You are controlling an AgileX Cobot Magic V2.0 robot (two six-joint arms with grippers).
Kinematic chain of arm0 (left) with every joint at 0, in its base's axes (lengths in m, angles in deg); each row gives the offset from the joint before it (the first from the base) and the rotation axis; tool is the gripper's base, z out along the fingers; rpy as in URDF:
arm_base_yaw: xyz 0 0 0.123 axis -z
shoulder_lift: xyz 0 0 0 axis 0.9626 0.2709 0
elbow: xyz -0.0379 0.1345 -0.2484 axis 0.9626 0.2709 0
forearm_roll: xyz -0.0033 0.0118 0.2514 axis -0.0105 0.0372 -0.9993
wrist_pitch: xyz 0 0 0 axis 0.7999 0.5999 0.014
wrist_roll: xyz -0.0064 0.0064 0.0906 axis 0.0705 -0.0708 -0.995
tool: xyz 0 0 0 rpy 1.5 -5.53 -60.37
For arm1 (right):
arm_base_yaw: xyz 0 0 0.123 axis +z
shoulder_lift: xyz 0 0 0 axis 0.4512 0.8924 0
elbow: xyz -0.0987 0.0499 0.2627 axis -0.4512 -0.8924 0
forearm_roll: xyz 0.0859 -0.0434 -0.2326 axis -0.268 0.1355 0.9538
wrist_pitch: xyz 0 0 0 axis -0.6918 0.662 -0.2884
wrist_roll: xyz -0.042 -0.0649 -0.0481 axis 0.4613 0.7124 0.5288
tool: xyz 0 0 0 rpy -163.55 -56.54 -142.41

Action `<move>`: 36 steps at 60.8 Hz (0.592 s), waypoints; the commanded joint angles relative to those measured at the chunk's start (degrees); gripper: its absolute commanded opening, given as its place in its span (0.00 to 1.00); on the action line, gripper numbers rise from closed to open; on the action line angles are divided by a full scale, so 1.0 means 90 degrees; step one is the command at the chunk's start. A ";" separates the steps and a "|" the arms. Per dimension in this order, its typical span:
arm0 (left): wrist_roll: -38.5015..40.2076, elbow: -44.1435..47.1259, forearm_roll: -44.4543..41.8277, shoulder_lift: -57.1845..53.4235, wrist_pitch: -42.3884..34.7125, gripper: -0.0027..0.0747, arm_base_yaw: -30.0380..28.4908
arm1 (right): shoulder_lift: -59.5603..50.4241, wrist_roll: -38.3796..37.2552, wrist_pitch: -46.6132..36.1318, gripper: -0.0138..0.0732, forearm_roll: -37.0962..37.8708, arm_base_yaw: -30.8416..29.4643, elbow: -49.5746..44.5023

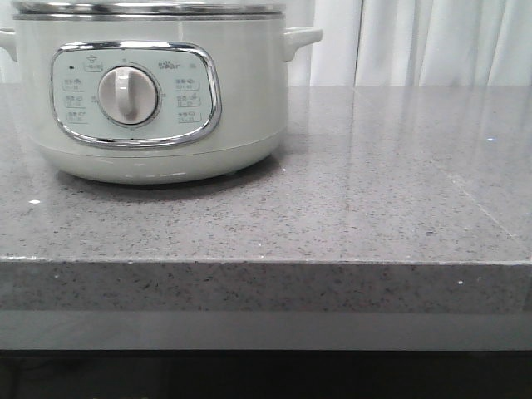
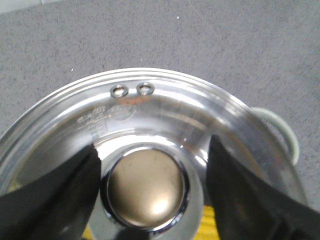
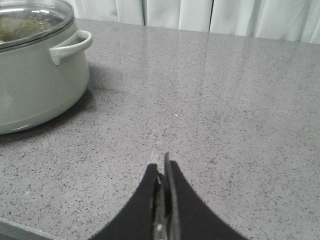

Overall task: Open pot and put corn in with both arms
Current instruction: 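Lower the lid onto the pot and release the knob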

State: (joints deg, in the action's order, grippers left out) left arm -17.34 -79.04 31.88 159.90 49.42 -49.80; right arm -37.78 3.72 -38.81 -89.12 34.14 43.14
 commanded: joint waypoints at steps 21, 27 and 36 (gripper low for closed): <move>-0.0034 -0.0314 0.0072 -0.0993 -0.0621 0.61 0.0061 | 0.0033 0.0043 -0.0485 0.08 -0.0012 -0.0043 0.0158; -0.0034 -0.0314 -0.0035 -0.1278 -0.0426 0.45 0.0061 | 0.0033 0.0043 -0.0485 0.08 -0.0012 -0.0043 0.0158; -0.0034 -0.0239 -0.0035 -0.1597 -0.0228 0.13 0.0061 | 0.0033 0.0043 -0.0485 0.08 -0.0012 -0.0043 0.0158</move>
State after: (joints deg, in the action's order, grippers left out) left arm -17.46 -79.87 31.21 148.82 50.26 -49.67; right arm -37.78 3.72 -38.81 -89.12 34.14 43.14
